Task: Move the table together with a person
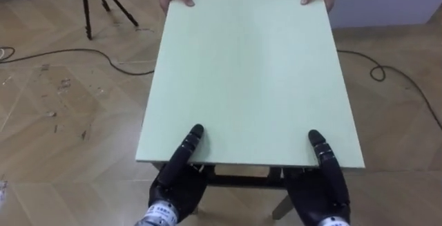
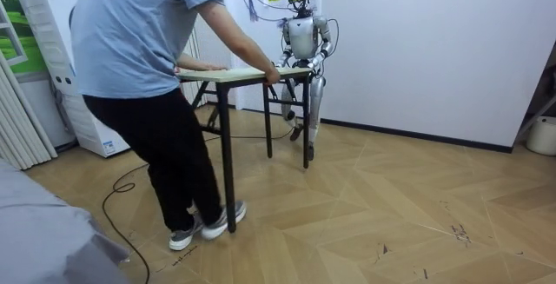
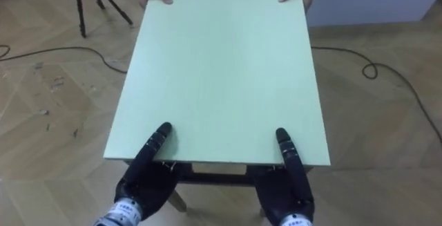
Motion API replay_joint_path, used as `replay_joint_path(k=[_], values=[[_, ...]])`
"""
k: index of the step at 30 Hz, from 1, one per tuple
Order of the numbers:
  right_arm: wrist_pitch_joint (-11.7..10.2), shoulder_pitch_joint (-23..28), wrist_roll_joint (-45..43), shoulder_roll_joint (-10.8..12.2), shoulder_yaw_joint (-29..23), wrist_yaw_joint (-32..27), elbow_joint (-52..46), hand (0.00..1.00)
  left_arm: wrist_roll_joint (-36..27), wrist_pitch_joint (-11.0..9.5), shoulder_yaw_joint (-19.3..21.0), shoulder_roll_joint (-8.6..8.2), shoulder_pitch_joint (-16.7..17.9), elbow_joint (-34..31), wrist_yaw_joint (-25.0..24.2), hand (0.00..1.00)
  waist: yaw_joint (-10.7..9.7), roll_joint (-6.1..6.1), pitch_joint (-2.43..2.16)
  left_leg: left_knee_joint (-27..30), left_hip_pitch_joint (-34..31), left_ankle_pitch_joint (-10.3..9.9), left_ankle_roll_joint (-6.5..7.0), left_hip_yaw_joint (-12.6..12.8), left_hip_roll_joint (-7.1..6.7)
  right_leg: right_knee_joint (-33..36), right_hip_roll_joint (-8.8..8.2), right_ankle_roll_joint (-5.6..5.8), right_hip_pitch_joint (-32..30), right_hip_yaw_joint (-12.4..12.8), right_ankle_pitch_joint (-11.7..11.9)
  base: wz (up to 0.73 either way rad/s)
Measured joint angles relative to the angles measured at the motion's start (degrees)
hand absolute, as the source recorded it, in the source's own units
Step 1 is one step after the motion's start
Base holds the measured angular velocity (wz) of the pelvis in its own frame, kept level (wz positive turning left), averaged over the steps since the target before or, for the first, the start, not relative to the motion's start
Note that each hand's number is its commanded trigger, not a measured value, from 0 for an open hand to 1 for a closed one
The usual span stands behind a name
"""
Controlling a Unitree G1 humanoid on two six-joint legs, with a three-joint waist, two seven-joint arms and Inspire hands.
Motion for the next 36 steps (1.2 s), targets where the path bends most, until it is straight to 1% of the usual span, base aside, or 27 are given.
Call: replay_joint_path(k=[1,3,5,6,8,9,11,12,15,16,17,18,19,20,21,22,23,24,26,28,30,31,32,33,34,35,36], values=[[-0.07,-0.99,0.02,0.05,0.39,0.00,0.01,1.00,0.05,0.00,0.74,0.37,-0.07,-0.73,0.01,1.00,0.78,-0.63,0.14,0.58,-2.64,1.64,-0.54,-0.42,0.56,-5.98,1.36,1.51,1.46,0.46,-4.04,-0.17],[0.02,-1.39,-0.11,0.13,0.48,0.00,0.06,1.00,0.13,0.00,1.06,0.55,0.01,-1.18,0.01,1.00,1.65,-0.77,0.18,0.38,-5.01,4.03,-1.66,-1.62,1.83,-10.29,3.90,1.01,1.24,1.56,-6.24,-0.18],[0.02,-1.60,-0.11,1.15,1.46,0.00,0.01,1.00,1.22,-0.09,2.14,1.20,0.93,-2.85,0.02,1.00,2.86,-2.92,0.09,-0.18,-7.66,6.66,-2.71,-1.86,3.67,-15.48,5.70,0.20,1.22,1.87,-9.96,-0.15],[0.03,-1.76,-0.08,1.28,1.68,0.00,0.03,1.00,1.35,-0.25,2.42,1.31,0.85,-2.97,0.02,1.00,2.91,-3.46,0.12,-0.12,-8.49,7.39,-2.82,-1.92,4.35,-16.74,6.09,-0.16,1.21,1.72,-10.79,0.00],[0.07,-2.27,0.20,1.32,2.35,-0.06,0.31,1.00,1.65,-0.42,2.83,1.66,0.52,-2.97,0.07,1.00,3.82,-3.41,0.14,-0.38,-10.64,9.78,-3.75,-3.04,6.38,-20.85,8.83,-0.81,1.13,0.04,-11.40,-0.09],[0.07,-2.35,0.27,1.34,2.53,-0.06,0.62,1.00,1.79,-0.45,2.84,1.72,0.55,-2.96,0.20,1.00,4.23,-3.43,0.13,-0.95,-10.65,10.45,-4.05,-3.24,6.80,-21.66,9.29,-1.00,1.17,-0.41,-11.49,-0.23],[0.22,-2.44,0.63,1.33,2.49,-0.05,1.26,1.00,2.15,-0.45,2.84,2.01,0.57,-2.89,0.40,1.00,5.01,-2.42,0.21,-3.90,-10.85,13.84,-4.77,-4.51,8.33,-23.63,11.62,-3.58,0.94,-3.18,-10.92,-0.01],[0.22,-2.36,0.70,1.34,2.48,-0.04,1.30,1.00,2.30,-0.45,2.80,2.02,0.57,-2.88,0.40,1.00,4.87,-2.13,0.17,-5.05,-10.83,14.71,-5.08,-5.11,8.54,-23.54,12.21,-3.89,0.65,-3.57,-10.74,0.17],[0.31,-2.34,0.88,1.30,2.66,0.05,1.84,1.00,2.47,-0.86,2.20,2.39,0.70,-2.41,0.45,1.00,5.70,0.17,0.11,-10.54,-9.92,20.00,-5.98,-6.55,10.75,-23.45,15.79,-5.55,-0.97,-3.77,-9.56,-0.02],[0.29,-2.42,0.98,1.07,2.59,0.06,1.83,1.00,2.47,-0.91,1.95,2.35,0.68,-2.41,0.45,1.00,6.07,1.62,0.01,-13.44,-9.63,22.87,-6.82,-7.37,11.82,-23.48,17.47,-6.37,-2.00,-3.91,-8.71,-0.12],[0.32,-2.56,1.23,0.98,2.40,0.11,1.80,1.00,2.48,-1.22,1.70,2.34,0.60,-2.41,0.45,1.00,6.98,2.98,-0.13,-16.30,-9.33,25.67,-9.78,-8.59,12.92,-23.51,18.98,-7.40,-3.39,-4.25,-7.67,-0.17],[0.34,-2.70,1.34,0.86,2.40,0.13,1.80,1.00,2.48,-1.51,1.65,2.33,0.60,-2.40,0.45,1.00,7.15,3.27,-0.16,-16.58,-9.29,26.10,-10.76,-9.74,13.18,-23.39,19.19,-7.93,-4.21,-4.64,-7.28,-0.27],[0.67,-3.01,0.99,0.85,2.43,0.13,2.04,1.00,2.32,-2.25,1.62,2.45,0.94,-2.38,0.44,1.00,7.32,2.81,0.14,-12.18,-10.07,23.78,-10.07,-10.38,12.43,-22.90,17.49,-8.49,-5.34,-6.63,-6.68,-0.39],[0.96,-3.33,0.36,0.57,2.74,0.10,2.38,1.00,2.03,-2.95,1.43,2.03,2.14,-2.38,0.44,1.00,7.86,2.36,0.26,-2.91,-10.57,15.92,-8.04,-10.51,11.12,-22.46,15.12,-8.71,-5.65,-9.34,-6.31,-0.43],[1.02,-3.35,-0.12,0.38,2.77,0.09,2.38,1.00,1.97,-3.23,1.34,1.64,2.72,-2.40,0.44,1.00,8.12,2.43,0.26,1.72,-10.56,12.06,-8.08,-10.46,10.66,-22.50,14.31,-8.73,-5.66,-10.26,-5.99,-0.42],[1.00,-3.31,-1.21,0.12,2.79,0.09,2.35,1.00,1.70,-3.35,1.53,0.84,3.54,-2.44,0.44,1.00,7.91,2.62,0.26,10.57,-10.36,5.96,-7.40,-10.43,9.85,-22.51,13.02,-8.62,-5.70,-12.32,-5.28,-0.20],[0.97,-3.34,-2.32,0.26,2.78,-0.38,2.35,1.00,1.42,-3.22,1.64,0.57,3.91,-2.42,0.67,1.00,7.02,2.63,0.29,17.47,-9.38,1.24,-7.31,-11.04,9.41,-22.53,12.54,-8.50,-5.82,-13.92,-4.38,-0.07],[0.96,-3.35,-2.34,0.20,2.73,-0.44,2.35,1.00,1.41,-3.17,1.64,0.40,3.99,-2.41,0.69,1.00,6.71,2.75,0.41,20.10,-8.42,-0.91,-7.25,-11.17,9.58,-22.54,12.53,-8.63,-5.90,-14.81,-4.08,0.10],[0.80,-3.50,-2.30,-0.61,2.69,-0.43,2.08,1.00,1.70,-3.06,1.43,0.14,3.95,-2.49,0.67,1.00,5.12,4.00,1.19,27.33,-3.37,-7.41,-7.79,-12.90,10.76,-22.50,13.41,-9.24,-6.26,-18.00,-3.16,0.22],[0.68,-3.47,-2.27,-0.65,2.68,-0.43,1.84,1.00,1.74,-3.10,1.24,0.13,3.95,-2.68,0.67,1.00,3.79,4.66,1.36,28.36,1.90,-9.46,-8.22,-12.90,11.64,-22.36,13.58,-9.24,-6.94,-19.73,-2.49,0.20],[0.27,-3.32,-2.13,-0.67,2.72,-0.44,1.18,1.00,1.78,-3.13,1.13,-0.41,3.94,-2.85,0.67,1.00,2.93,6.05,1.37,27.13,7.19,-10.29,-9.23,-12.92,12.77,-20.36,13.41,-9.11,-8.42,-21.17,-2.20,0.08],[-0.03,-3.44,-2.28,-1.04,2.69,-0.45,1.03,1.00,1.79,-3.16,1.12,-0.53,3.91,-2.93,0.63,1.00,2.18,6.51,1.51,21.65,8.53,-12.22,-10.19,-13.13,11.75,-17.41,12.51,-8.82,-10.57,-20.52,-1.71,0.19],[-0.32,-2.93,-2.13,-1.32,2.73,-0.44,0.79,1.00,1.92,-3.18,0.61,-0.69,3.92,-2.93,0.63,1.00,1.42,6.10,1.33,15.60,10.23,-12.28,-10.01,-13.47,9.58,-15.63,11.46,-9.90,-12.68,-18.24,-0.62,0.33],[-0.46,-2.60,-1.95,-1.83,2.74,-0.44,0.36,1.00,2.15,-3.29,0.22,-0.92,3.92,-2.93,0.63,1.00,0.66,6.38,1.33,12.14,11.37,-12.22,-9.92,-14.08,8.75,-15.03,11.35,-10.50,-13.60,-16.83,0.32,0.44],[-0.97,-2.38,-1.72,-2.16,2.77,-0.44,0.02,1.00,2.42,-3.91,-0.51,-1.11,3.87,-2.98,0.68,1.00,0.03,6.97,0.87,5.65,13.51,-12.20,-9.85,-14.83,8.01,-15.03,11.91,-11.19,-15.79,-13.64,1.64,0.30],[-1.19,-2.82,-1.69,-2.02,2.77,-0.38,-0.11,1.00,2.35,-4.53,-0.52,-1.03,3.34,-2.99,0.68,1.00,-0.30,7.04,0.66,1.49,13.88,-12.26,-9.81,-15.45,7.61,-17.78,12.55,-10.00,-16.41,-11.54,2.62,0.13],[-1.19,-3.26,-1.69,-2.01,2.77,-0.37,-0.11,1.00,2.27,-4.68,-0.44,-1.00,3.03,-3.00,0.67,1.00,0.12,7.13,0.70,-0.16,14.00,-12.27,-9.79,-15.69,7.25,-18.00,12.24,-8.78,-16.88,-11.71,3.51,-0.06]])
